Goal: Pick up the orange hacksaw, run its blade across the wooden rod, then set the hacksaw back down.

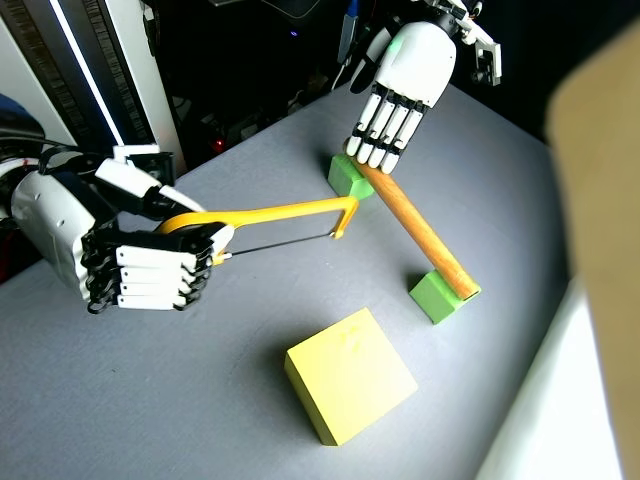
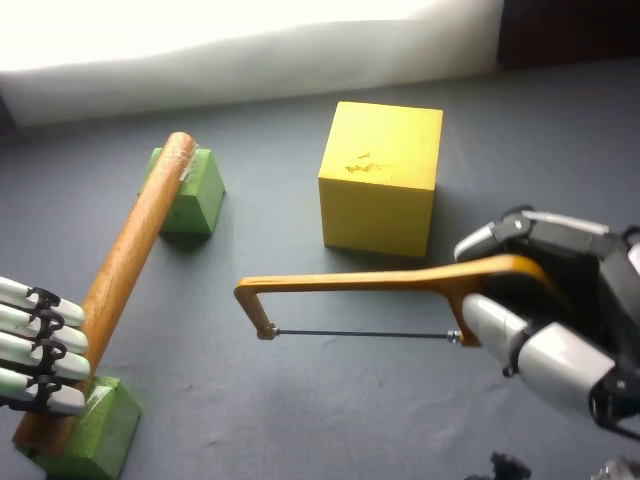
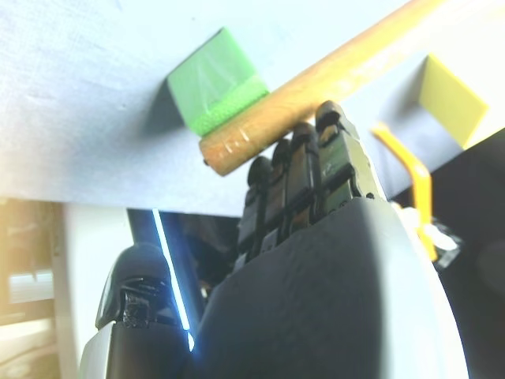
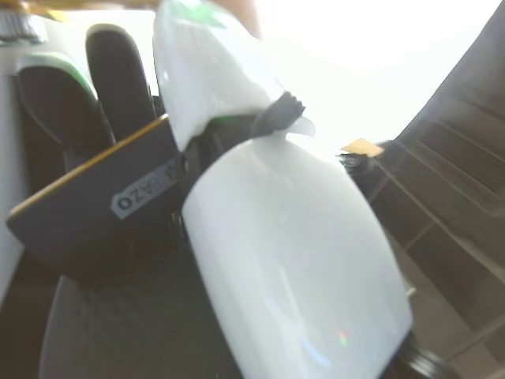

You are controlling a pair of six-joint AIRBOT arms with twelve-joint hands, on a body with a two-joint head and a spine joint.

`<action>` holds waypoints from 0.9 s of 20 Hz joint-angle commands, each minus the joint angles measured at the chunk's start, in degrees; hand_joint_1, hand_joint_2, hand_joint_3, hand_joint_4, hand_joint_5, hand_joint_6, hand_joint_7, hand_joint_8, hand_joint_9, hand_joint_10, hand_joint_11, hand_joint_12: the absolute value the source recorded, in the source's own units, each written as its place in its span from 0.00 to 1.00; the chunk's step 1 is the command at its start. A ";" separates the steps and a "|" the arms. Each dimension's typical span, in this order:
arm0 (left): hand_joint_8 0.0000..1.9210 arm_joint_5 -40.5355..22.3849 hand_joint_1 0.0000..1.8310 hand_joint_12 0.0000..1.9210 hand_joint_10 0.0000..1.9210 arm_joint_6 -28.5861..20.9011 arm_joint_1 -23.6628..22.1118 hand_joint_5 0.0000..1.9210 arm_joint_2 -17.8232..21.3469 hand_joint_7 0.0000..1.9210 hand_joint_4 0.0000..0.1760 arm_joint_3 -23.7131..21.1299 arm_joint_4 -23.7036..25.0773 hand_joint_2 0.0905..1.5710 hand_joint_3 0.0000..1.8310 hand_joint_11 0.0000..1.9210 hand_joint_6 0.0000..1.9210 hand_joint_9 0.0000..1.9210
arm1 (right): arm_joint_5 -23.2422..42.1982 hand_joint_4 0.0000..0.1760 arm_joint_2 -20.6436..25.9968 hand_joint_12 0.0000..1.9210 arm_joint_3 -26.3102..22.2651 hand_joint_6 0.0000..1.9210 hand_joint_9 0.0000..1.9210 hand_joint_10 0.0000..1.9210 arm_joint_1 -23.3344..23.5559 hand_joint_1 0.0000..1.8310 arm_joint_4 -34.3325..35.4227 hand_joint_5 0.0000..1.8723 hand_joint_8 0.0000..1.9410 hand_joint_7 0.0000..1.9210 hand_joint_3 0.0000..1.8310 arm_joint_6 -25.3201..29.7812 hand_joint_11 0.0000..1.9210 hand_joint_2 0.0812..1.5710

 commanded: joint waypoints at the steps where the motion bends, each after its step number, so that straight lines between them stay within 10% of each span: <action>1: 0.00 0.30 0.04 0.01 0.00 0.05 -0.37 0.04 0.19 0.04 0.00 0.34 -2.56 0.80 0.00 0.01 0.00 0.03 | 5.71 0.00 -0.46 0.78 0.35 0.46 0.49 0.68 0.11 0.75 -4.98 0.47 0.54 0.52 0.00 2.02 0.45 0.70; 18: 0.00 0.29 0.06 0.06 0.00 0.05 -0.50 0.04 0.14 0.04 0.00 0.30 -2.55 0.80 0.00 0.00 0.00 0.03 | 6.49 0.00 -9.23 0.83 6.25 0.53 0.46 0.62 -4.65 0.68 3.27 0.45 0.61 0.52 0.00 13.17 0.42 0.72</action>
